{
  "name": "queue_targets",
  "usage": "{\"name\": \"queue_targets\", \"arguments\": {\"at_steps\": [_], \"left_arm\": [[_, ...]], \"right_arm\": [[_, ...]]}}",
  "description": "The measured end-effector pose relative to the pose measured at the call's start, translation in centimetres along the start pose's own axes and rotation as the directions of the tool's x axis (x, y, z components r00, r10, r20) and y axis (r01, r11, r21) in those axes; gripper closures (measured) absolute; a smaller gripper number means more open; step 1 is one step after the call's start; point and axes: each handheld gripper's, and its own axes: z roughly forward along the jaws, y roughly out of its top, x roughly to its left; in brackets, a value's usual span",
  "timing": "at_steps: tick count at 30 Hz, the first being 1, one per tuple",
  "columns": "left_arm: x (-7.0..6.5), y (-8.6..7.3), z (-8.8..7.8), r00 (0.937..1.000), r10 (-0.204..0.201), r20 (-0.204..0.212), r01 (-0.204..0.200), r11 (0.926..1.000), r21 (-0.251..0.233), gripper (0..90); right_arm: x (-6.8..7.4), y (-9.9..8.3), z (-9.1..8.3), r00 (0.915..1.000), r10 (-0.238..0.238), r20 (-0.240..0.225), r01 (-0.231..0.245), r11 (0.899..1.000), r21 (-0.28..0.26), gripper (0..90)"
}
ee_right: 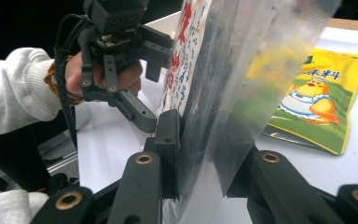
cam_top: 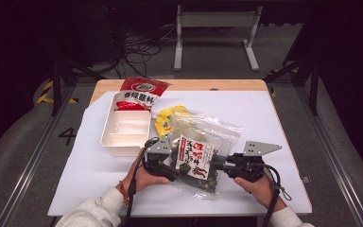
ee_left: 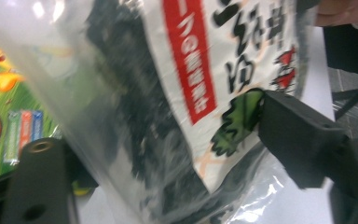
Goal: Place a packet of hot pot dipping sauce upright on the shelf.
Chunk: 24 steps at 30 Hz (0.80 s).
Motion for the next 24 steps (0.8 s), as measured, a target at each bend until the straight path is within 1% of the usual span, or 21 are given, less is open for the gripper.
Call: {"name": "queue_targets", "arguments": {"at_steps": [2,3,4,5,6,7,8,11,12,13,14,16,17,18,19,20,21,22,23,24], "left_arm": [[0.0,0.0,-0.2,0.9998,0.008,-0.016,-0.008,0.9999,-0.011,31.9],[0.1,-0.1,-0.5,0.9998,0.003,-0.017,-0.004,0.9998,-0.02,38.4],[0.1,-0.1,-0.5,0.9998,0.003,-0.017,-0.004,0.9998,-0.02,44.0],[0.3,-0.1,-0.7,0.9999,-0.011,-0.008,0.011,0.9993,-0.035,44.0],[0.3,-0.2,-0.8,0.9998,-0.015,-0.012,0.014,0.9986,-0.052,51.2],[0.3,-0.2,-0.8,0.9998,-0.015,-0.012,0.014,0.9986,-0.052,53.1],[0.2,-0.2,-0.9,0.9999,-0.009,-0.014,0.008,0.9982,-0.06,53.1],[-0.2,-0.2,-1.4,0.9999,0.01,-0.005,-0.01,0.997,-0.077,63.5],[-0.4,-0.2,-1.5,0.9997,0.024,-0.009,-0.024,0.9968,-0.076,65.1],[-0.4,-0.2,-1.5,0.9997,0.024,-0.009,-0.024,0.9968,-0.076,67.1],[-0.8,-0.1,-1.6,0.9993,0.035,-0.009,-0.036,0.9956,-0.086,68.4],[-0.9,-0.1,-1.6,0.9994,0.035,-0.007,-0.036,0.9957,-0.085,68.3],[-0.8,-0.1,-1.7,0.999,0.043,-0.015,-0.044,0.9954,-0.085,68.3],[-0.9,-0.1,-1.6,0.9979,0.054,-0.036,-0.057,0.9945,-0.088,66.1],[-0.9,-0.1,-1.6,0.9979,0.054,-0.036,-0.057,0.9945,-0.088,63.6],[-0.8,-0.2,-1.4,0.9979,0.045,-0.046,-0.048,0.9955,-0.082,59.6],[-0.7,-0.2,-1.2,0.9979,0.036,-0.055,-0.041,0.996,-0.08,59.6],[-0.5,-0.3,-0.9,0.9981,0.02,-0.059,-0.025,0.9963,-0.082,55.4],[-0.3,-0.4,-0.7,0.9988,0.008,-0.048,-0.012,0.996,-0.089,51.5],[-0.1,-0.4,-0.7,0.9992,0.01,-0.039,-0.014,0.9955,-0.094,48.7]], "right_arm": [[-0.1,0.1,0.0,0.9999,-0.004,0.011,0.004,1.0,-0.004,72.6],[-0.2,0.2,0.1,0.9997,-0.001,0.026,0.001,1.0,-0.011,72.4],[-0.2,0.2,0.1,0.9997,-0.001,0.026,0.001,1.0,-0.011,72.4],[-0.2,0.2,0.0,0.9995,0.001,0.031,0.0,1.0,-0.019,72.4],[-0.3,0.4,0.0,0.9988,0.0,0.05,0.001,1.0,-0.03,71.3],[-0.3,0.4,0.0,0.9988,0.0,0.05,0.001,1.0,-0.03,71.3],[-0.4,0.5,0.1,0.9982,0.002,0.06,0.0,0.999,-0.035,70.7],[-0.6,0.8,0.1,0.9962,0.011,0.086,-0.007,0.999,-0.054,66.3],[-0.6,0.9,0.1,0.9958,0.011,0.091,-0.006,0.998,-0.058,64.8],[-0.5,1.0,0.2,0.9942,0.012,0.106,-0.006,0.998,-0.058,62.4],[-0.5,1.1,0.2,0.9932,0.008,0.116,-0.001,0.998,-0.057,60.7],[-0.4,1.3,0.2,0.9931,-0.004,0.117,0.011,0.998,-0.058,61.7],[-0.4,1.3,0.2,0.9931,-0.004,0.117,0.011,0.998,-0.058,61.7],[-0.3,1.4,0.2,0.9941,-0.017,0.107,0.023,0.998,-0.057,64.3],[-0.3,1.4,0.1,0.9947,-0.017,0.101,0.023,0.998,-0.056,65.7],[-0.4,1.4,0.1,0.9961,-0.017,0.087,0.022,0.998,-0.057,68.0],[-0.4,1.4,0.1,0.9961,-0.017,0.087,0.022,0.998,-0.057,68.0],[-0.4,1.3,0.2,0.9968,-0.02,0.077,0.025,0.998,-0.059,69.9],[-0.4,1.3,0.3,0.9973,-0.023,0.07,0.027,0.998,-0.056,70.9],[-0.3,1.4,0.3,0.9976,-0.024,0.065,0.028,0.998,-0.06,71.7]]}}
